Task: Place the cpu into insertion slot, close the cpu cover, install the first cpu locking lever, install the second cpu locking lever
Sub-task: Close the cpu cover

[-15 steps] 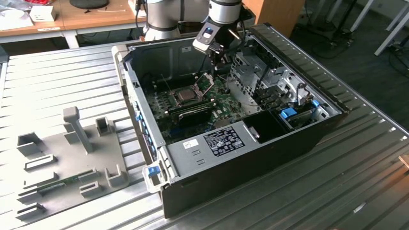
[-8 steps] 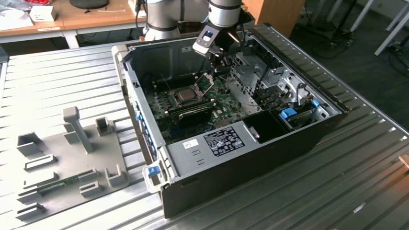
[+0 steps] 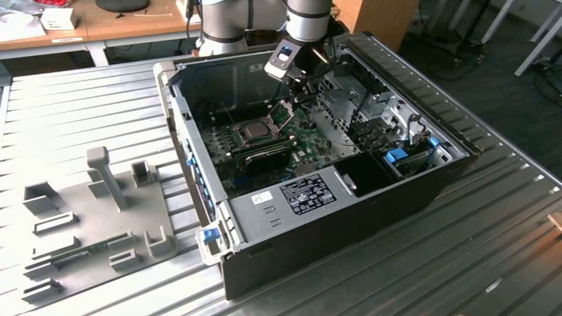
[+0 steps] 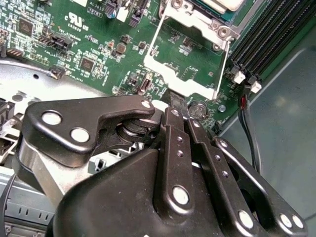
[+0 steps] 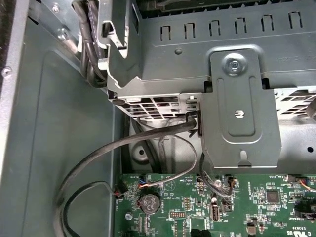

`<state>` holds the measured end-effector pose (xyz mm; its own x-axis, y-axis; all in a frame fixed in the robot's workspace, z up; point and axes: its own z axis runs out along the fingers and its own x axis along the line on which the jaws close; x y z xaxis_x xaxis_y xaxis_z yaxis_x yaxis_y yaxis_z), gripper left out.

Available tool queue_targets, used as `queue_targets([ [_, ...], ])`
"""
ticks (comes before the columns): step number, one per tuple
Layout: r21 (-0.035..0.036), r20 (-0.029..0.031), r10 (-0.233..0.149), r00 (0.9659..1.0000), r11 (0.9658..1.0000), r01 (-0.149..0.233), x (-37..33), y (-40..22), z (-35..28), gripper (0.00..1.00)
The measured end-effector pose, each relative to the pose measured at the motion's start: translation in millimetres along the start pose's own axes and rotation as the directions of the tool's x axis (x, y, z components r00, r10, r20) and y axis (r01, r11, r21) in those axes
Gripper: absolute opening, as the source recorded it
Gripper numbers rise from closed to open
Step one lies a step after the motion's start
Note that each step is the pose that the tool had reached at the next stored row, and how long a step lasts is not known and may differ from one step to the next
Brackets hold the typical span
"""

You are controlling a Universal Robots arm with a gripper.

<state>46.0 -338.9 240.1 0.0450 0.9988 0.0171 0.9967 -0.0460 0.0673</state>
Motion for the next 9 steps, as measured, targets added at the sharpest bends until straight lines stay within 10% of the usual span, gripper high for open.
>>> queue_targets([
  [9, -0.0036, -0.0001, 0.000, 1.0000, 1.0000, 0.000, -0.1, -2.7, 0.5, 0.10],
])
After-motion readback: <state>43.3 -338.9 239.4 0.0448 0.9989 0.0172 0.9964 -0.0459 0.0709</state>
